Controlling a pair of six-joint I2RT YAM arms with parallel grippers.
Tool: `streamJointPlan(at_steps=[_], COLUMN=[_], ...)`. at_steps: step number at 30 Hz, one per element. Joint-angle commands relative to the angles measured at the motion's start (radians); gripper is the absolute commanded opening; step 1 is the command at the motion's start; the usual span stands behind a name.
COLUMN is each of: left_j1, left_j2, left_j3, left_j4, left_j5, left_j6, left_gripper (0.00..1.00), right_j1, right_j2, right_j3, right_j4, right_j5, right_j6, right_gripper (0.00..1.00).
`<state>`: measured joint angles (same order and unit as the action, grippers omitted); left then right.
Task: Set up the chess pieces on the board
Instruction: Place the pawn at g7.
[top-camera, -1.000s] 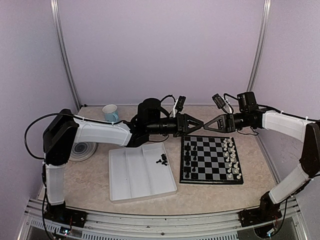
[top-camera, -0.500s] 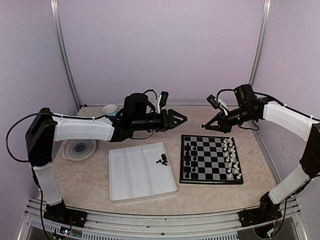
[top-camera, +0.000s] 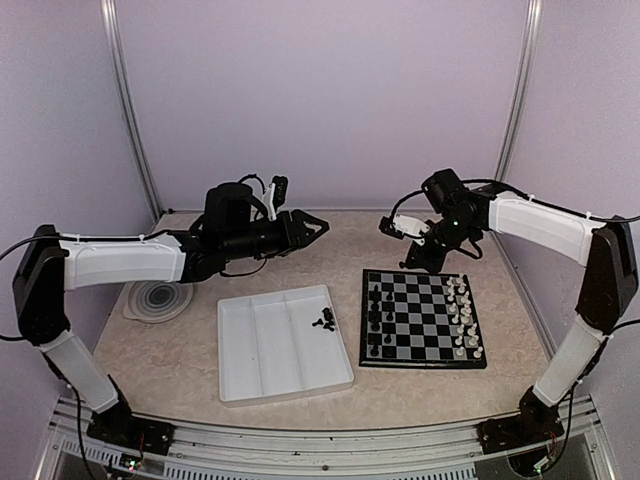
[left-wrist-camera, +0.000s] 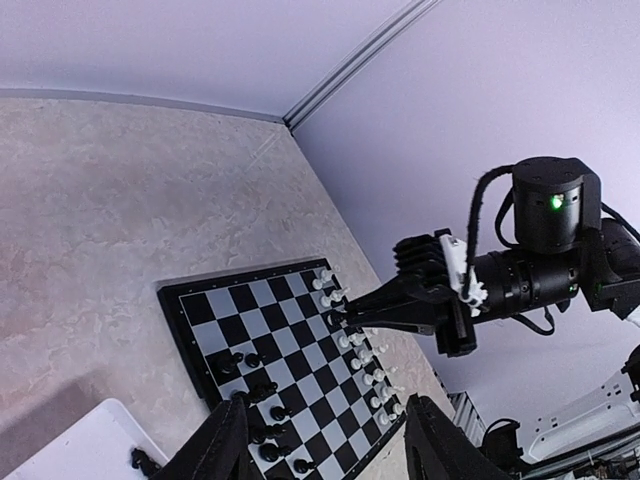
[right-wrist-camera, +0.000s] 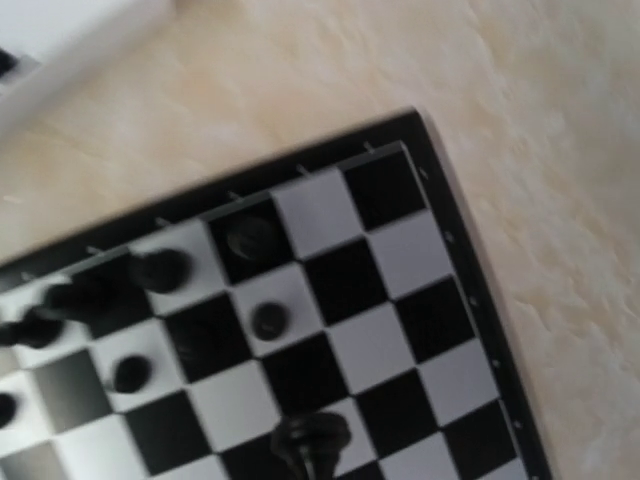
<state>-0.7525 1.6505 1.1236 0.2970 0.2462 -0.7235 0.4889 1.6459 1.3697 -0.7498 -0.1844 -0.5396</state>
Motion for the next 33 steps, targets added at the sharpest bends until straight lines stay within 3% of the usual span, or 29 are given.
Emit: streamJointPlan(at_steps=[1,13,19,33], left_j1=[0.001,0.005,0.013,0.039], left_j2=[-0.035,-0.056,-0.081,-0.088], left_j3=[-0.018,-0.027,-0.029,-0.057], left_j4=[-0.014,-0.076,-0.154,-0.151], left_j5=[-0.017,-0.065,-0.155,-0.120], left_j6=[0.022,0.065,0.094,0.081], left_gripper=[0.54,0.56,0.69,0.68], right_j1=[0.028,0.092,0.109,0.131], right_j2=[0.086,0.278,0.337,0.449], right_j3=[0.082,0.214,0.240,0.311], right_j4=[-0.038,-0.060,-0.087,-0.148], right_j5=[0.124,0.250,0.276,0.333], right_j6=[-0.023,-0.077,-0.094,-0.071], right_gripper=[0.00,0.00,0.00,0.00])
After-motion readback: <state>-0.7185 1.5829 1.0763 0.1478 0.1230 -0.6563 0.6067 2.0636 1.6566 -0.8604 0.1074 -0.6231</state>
